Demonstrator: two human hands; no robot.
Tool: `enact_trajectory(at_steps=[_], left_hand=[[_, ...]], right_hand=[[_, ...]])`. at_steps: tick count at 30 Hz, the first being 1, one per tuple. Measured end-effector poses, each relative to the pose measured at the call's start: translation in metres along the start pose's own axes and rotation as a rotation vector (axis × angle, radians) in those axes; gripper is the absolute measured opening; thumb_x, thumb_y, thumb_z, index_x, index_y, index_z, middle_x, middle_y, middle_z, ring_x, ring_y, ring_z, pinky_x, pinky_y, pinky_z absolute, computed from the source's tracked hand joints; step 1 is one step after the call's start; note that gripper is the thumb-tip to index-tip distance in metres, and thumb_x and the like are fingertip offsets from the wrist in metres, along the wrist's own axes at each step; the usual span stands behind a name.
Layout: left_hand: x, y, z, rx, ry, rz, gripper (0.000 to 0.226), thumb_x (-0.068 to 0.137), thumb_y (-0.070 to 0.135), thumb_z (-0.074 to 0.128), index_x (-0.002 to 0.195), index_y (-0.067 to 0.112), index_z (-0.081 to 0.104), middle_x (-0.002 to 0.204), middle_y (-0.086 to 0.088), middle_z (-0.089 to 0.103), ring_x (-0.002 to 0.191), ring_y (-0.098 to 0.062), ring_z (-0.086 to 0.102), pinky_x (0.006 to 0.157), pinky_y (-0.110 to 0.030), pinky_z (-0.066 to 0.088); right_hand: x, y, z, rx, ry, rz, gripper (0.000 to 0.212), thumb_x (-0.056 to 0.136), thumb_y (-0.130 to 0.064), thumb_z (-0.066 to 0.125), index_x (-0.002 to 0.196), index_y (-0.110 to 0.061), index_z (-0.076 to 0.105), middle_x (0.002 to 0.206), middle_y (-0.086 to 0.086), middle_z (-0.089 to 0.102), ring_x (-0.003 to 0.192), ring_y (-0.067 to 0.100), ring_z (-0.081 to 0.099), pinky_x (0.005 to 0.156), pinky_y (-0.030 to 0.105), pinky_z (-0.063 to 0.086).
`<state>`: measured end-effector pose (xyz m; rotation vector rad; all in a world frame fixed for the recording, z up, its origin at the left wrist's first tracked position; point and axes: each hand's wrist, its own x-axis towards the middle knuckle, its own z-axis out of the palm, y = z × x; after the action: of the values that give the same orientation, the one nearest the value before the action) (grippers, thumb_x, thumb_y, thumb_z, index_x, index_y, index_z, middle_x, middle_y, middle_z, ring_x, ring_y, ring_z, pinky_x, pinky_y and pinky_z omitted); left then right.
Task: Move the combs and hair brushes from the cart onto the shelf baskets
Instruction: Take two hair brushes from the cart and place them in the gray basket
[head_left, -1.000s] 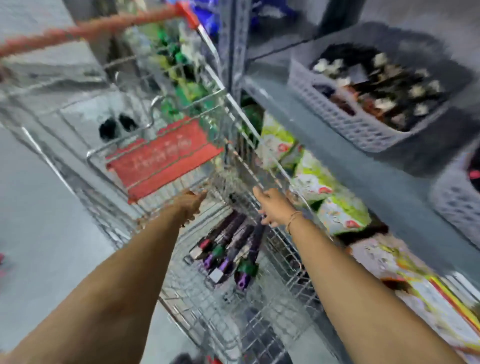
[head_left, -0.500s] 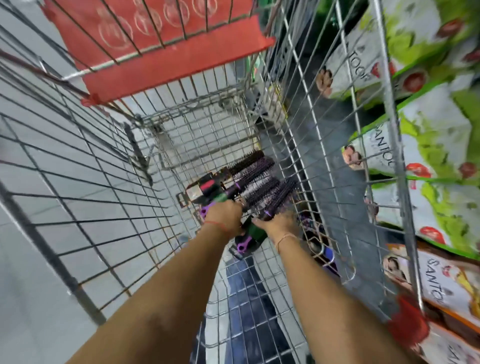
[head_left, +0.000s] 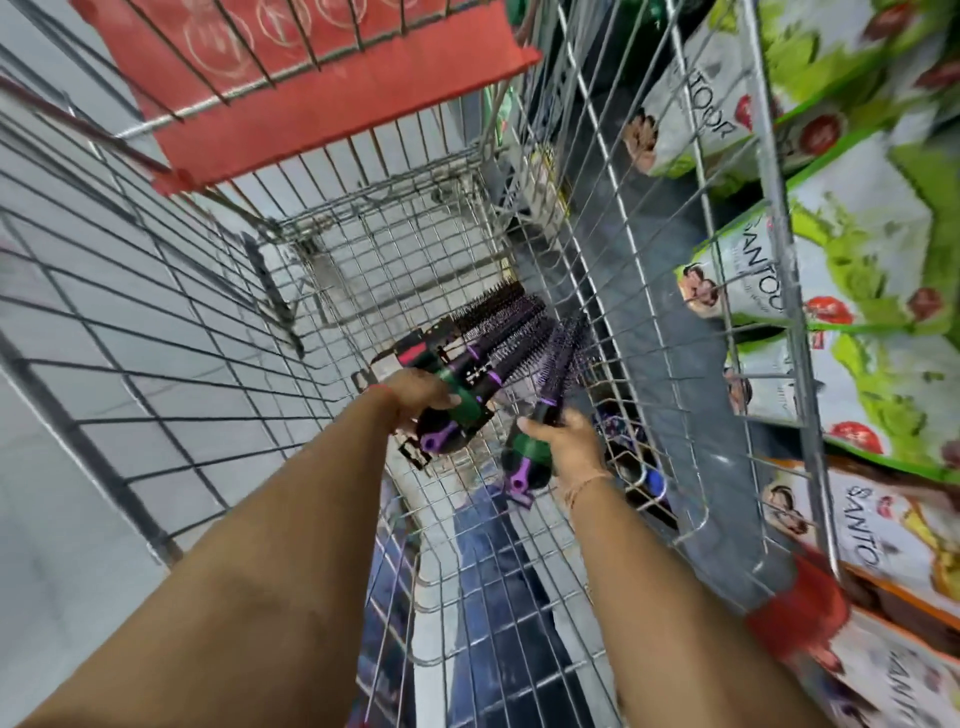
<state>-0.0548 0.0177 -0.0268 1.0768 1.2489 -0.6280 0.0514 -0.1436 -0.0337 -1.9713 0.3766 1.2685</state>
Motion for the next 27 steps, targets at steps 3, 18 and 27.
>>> enact_trajectory(at_steps=[3, 18, 27], left_hand=[[-0.004, -0.002, 0.001, -0.047, -0.036, 0.021, 0.030, 0.093, 0.005, 0.048, 0.122, -0.002, 0.053, 0.116, -0.021, 0.052, 0.109, -0.029, 0.052, 0.097, -0.037, 0.041], [-0.116, 0.064, -0.025, -0.408, -0.638, 0.538, 0.071, 0.015, 0.026, 0.095, 0.076, 0.009, 0.063, 0.075, -0.007, 0.065, 0.066, -0.019, 0.064, 0.061, -0.030, 0.053], [-0.273, 0.155, 0.070, -0.016, -0.908, 0.795, 0.041, 0.032, 0.020, 0.088, 0.068, 0.006, 0.074, 0.052, 0.000, 0.071, 0.045, -0.011, 0.068, 0.045, -0.019, 0.056]], right_hand=[[-0.009, -0.002, -0.002, 0.044, -0.043, -0.114, 0.024, 0.072, -0.002, 0.071, 0.070, -0.021, 0.056, 0.082, 0.000, 0.064, 0.073, 0.014, 0.059, 0.052, 0.016, 0.048], [-0.125, -0.047, 0.001, 0.324, 0.363, -0.640, 0.026, 0.086, -0.010, 0.060, 0.109, 0.001, 0.055, 0.097, 0.013, 0.061, 0.088, 0.018, 0.054, 0.071, 0.018, 0.040], [-0.265, -0.086, -0.093, 0.592, 1.207, -0.882, 0.048, 0.078, -0.024, 0.069, 0.117, -0.007, 0.049, 0.066, -0.018, 0.042, 0.058, 0.011, 0.045, 0.055, 0.015, 0.032]])
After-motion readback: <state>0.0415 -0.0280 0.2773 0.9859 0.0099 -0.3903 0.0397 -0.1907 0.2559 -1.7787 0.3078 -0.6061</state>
